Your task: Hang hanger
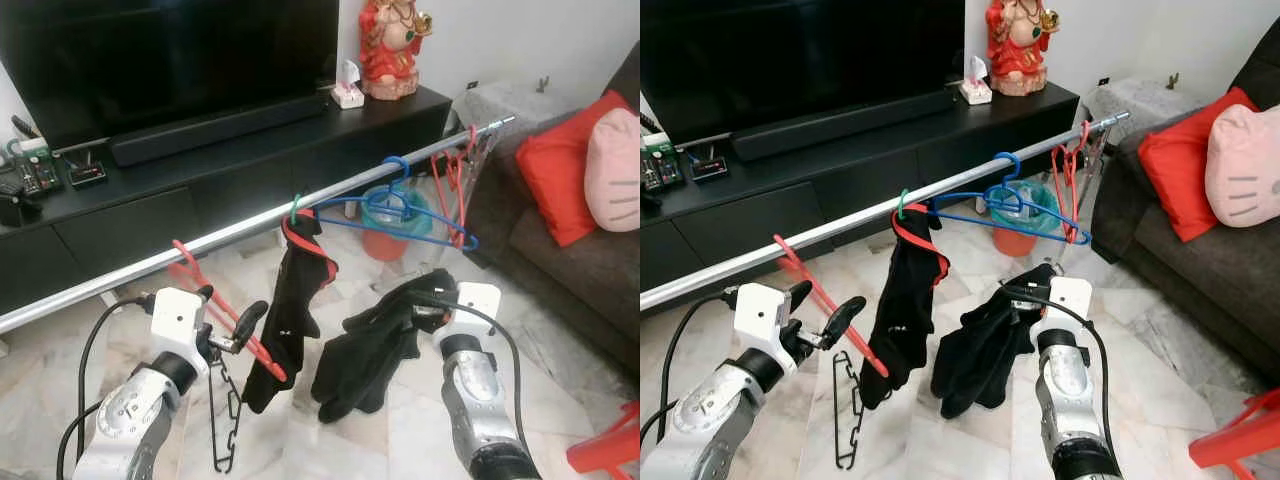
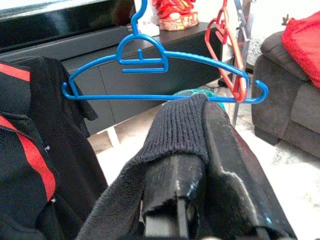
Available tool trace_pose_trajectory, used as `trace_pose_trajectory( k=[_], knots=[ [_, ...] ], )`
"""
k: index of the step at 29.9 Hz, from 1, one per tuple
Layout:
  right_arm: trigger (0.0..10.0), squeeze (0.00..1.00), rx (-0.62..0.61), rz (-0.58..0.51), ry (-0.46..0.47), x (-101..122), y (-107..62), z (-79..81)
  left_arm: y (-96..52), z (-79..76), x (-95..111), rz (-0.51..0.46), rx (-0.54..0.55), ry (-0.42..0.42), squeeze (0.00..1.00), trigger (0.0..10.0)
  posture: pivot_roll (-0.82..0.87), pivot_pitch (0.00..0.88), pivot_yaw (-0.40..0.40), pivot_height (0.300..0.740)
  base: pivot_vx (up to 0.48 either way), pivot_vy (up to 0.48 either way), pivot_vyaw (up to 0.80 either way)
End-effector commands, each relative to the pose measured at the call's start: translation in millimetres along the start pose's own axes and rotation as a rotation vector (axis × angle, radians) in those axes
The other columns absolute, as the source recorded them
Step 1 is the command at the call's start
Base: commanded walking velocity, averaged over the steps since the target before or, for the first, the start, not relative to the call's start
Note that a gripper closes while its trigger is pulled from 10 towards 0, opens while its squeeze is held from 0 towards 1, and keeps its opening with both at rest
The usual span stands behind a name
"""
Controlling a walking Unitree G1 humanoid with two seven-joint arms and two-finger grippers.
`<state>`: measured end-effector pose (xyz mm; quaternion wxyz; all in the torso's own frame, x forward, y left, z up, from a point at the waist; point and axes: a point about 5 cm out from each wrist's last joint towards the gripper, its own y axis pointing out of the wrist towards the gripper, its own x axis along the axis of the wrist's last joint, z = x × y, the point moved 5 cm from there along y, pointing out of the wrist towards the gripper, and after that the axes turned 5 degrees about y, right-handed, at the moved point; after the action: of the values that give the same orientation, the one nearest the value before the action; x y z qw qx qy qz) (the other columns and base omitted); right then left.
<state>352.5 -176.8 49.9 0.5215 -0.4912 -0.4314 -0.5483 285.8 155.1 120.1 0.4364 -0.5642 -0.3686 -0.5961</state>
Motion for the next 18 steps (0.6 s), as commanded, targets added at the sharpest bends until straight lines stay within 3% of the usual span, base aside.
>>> trace_pose_trajectory(
  k=[1, 5, 8, 9, 15, 18],
  knots=[
    [10.0, 0.0, 0.001, -0.04, 0.004, 9.9, 3.5, 1.1, -2.8, -1.4, -2.2, 0.046, 0.001, 0.027, 1.0, 10.0, 0.0, 0.0, -0.004, 0.74, 0.0, 0.0, 0.0],
    [10.0, 0.0, 0.001, -0.037, 0.004, 9.4, 3.7, 1.2, -1.9, 1.6, -5.0, 0.089, 0.034, 0.033, 1.0, 10.0, 0.01, 0.001, -0.009, 0.74, 0.0, 0.0, 0.0],
    [10.0, 0.0, 0.004, -0.033, 0.004, 9.0, 4.4, 2.4, 6.9, 9.8, -3.9, 0.116, 0.105, 0.055, 1.0, 10.0, 0.01, 0.008, -0.015, 0.74, 0.0, 0.0, 0.0],
    [10.0, 0.0, 0.006, -0.034, 0.004, 9.5, 4.8, 2.9, 10.8, 13.7, -4.7, 0.136, 0.138, 0.073, 0.0, 10.0, 0.01, 0.011, -0.013, 0.74, 0.0, 0.0, 0.0],
    [10.0, 0.0, 0.003, -0.038, 0.004, 11.1, 5.4, 1.8, 13.5, 22.7, -11.8, 0.197, 0.215, 0.09, 0.0, 10.0, 0.0, 0.016, -0.017, 0.74, 0.0, 0.0, 0.0],
    [10.0, 0.0, 0.003, -0.036, 0.004, 10.6, 5.5, 1.8, 13.6, 36.3, -15.4, 0.236, 0.311, 0.103, 0.0, 10.0, 0.0, 0.018, -0.018, 0.74, 0.0, 0.0, 0.0]
  ],
)
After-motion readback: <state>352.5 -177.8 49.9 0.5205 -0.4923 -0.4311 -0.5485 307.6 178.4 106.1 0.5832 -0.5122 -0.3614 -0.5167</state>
